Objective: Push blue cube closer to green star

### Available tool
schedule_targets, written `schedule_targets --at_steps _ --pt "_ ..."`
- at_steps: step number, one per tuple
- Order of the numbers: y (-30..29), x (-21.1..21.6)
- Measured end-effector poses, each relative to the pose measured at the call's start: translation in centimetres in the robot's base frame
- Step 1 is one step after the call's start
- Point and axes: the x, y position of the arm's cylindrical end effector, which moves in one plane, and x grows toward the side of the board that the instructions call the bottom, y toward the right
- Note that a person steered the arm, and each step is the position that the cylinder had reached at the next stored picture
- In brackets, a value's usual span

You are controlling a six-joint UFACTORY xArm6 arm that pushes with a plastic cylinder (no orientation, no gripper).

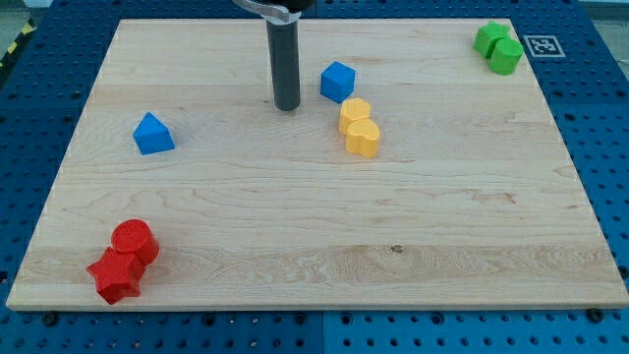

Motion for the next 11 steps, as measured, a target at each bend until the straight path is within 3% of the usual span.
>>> schedule_targets --at_steps 3,5,7,9,11 --pt "-2.4 1.8" --pt "6.9 -3.4" --pt "8.8 -2.9" --pt "14.9 -8.6" --pt "10.3 -9.6"
